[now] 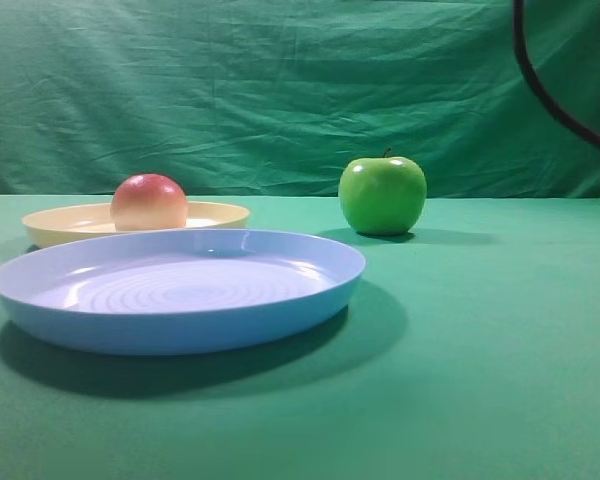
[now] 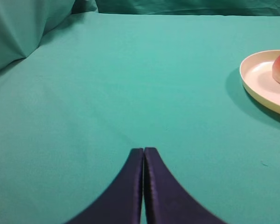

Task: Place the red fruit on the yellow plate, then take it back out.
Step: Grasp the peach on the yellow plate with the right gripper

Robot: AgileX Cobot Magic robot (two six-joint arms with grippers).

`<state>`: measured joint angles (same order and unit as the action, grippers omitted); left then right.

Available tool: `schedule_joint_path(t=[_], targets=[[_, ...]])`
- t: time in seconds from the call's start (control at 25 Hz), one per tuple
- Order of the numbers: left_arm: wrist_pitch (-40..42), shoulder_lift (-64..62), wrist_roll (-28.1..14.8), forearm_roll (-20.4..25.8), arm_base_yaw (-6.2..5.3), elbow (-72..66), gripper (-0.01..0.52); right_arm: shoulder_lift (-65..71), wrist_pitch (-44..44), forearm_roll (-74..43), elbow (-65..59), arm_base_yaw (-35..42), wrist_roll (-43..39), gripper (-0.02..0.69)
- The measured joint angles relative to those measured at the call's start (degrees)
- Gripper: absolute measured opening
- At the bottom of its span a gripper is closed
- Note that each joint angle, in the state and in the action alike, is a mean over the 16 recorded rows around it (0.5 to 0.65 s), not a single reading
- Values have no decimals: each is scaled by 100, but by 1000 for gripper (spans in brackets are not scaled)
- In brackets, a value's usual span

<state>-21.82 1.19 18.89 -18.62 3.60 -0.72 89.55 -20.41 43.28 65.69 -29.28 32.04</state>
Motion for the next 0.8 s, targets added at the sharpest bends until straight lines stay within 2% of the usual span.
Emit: schedule_joint_path(t=[0.32, 0.52, 0.64, 0.8], targets=[[0, 0, 0, 0, 0, 0, 0, 380, 44, 466, 306, -8, 770, 0], [0, 0, 0, 0, 0, 0, 0, 784, -230, 239, 876, -112, 1114, 0], [0, 0, 0, 0, 0, 0, 0, 1115, -534, -249, 1405, -232, 964, 0], [0, 0, 0, 0, 0, 0, 0, 1669, -1095, -1166, 2281, -450, 321, 0]])
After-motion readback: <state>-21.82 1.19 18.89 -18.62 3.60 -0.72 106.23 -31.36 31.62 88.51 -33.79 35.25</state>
